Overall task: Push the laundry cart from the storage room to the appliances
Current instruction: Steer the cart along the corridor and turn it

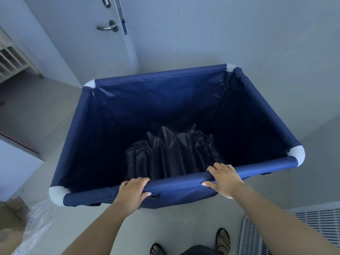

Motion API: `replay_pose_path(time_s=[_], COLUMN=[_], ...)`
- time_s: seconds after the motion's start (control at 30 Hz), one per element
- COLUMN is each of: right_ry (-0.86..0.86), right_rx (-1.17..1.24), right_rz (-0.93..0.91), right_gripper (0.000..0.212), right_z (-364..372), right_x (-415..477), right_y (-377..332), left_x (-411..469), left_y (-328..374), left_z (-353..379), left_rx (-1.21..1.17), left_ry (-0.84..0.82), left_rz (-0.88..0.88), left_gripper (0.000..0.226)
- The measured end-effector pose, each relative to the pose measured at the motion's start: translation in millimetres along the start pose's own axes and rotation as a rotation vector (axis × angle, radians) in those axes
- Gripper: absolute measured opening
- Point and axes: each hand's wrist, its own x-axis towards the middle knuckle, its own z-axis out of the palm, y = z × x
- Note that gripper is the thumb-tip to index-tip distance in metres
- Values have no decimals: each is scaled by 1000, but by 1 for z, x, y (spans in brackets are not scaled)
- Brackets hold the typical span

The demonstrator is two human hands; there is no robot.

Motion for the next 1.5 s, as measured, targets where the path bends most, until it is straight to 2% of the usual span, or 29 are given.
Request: replay_pose_path(time_s=[0.33,0.8,1.5], right_ry=[-35,-7,-53], right_rx=[-25,-25,-22], right_rz=[8,60,158], right_gripper=[60,62,62], right_z=[-1,-1,-10], right_x=[-3,5,-8], right_y=[-5,-4,71], left_x=[-1,26,86], left_y=[-1,-7,59], left_z=[1,-11,-7], left_rx=[99,189,178], left_ry=[-92,-117,-129], left_rz=[-12,2,93], left_gripper=[45,45,45])
